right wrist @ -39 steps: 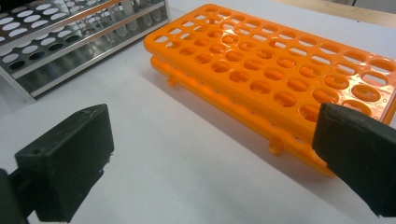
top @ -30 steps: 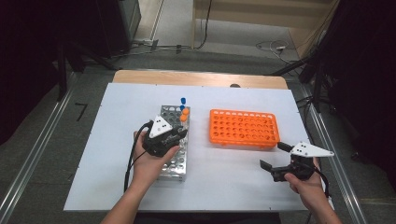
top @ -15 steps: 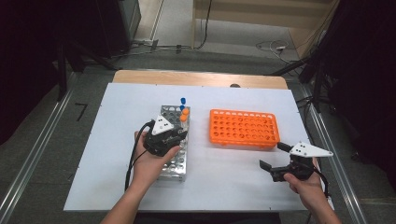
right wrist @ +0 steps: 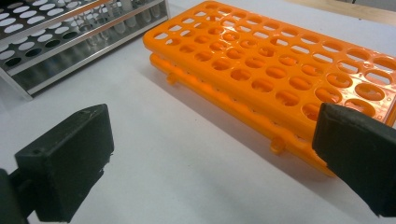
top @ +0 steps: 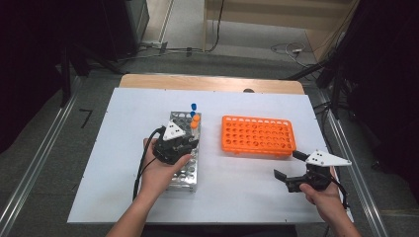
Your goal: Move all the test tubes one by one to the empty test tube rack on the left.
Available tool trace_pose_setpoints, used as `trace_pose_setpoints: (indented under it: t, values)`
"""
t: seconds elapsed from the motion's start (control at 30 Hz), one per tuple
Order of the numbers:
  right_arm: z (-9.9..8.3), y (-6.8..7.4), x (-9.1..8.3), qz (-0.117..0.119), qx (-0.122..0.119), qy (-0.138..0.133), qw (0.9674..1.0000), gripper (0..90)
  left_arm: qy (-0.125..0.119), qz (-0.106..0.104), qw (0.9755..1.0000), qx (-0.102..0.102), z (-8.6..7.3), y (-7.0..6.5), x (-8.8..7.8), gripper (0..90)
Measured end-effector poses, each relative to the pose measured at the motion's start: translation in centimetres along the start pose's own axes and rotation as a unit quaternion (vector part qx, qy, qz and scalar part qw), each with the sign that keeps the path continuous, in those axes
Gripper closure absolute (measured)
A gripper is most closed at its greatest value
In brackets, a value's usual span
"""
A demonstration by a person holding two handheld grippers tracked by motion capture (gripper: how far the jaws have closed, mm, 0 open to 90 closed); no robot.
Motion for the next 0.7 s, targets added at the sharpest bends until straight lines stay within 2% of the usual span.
trace_pose_setpoints:
  t: [0.5,0.7]
  values:
    - [-0.07,0.05,0.09,0.000,0.001,0.002,1.0000,0.0,0.029,-0.015,0.9995,-0.001,-0.33,-0.24,0.41,71.1]
    - [-0.05,0.05,0.08,0.001,0.001,0.001,1.0000,0.0,0.026,-0.022,0.9994,-0.006,-0.31,-0.16,0.25,61.8]
Point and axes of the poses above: each handheld gripper's, and its own axes: x roughly forward along the jaws, z roughly out of its top, y roughly to its left, the point moved 8 cm from there along x, roughly forward along the jaws, and after that the axes turned 6 degrees about -y, right-handed, at the moved point
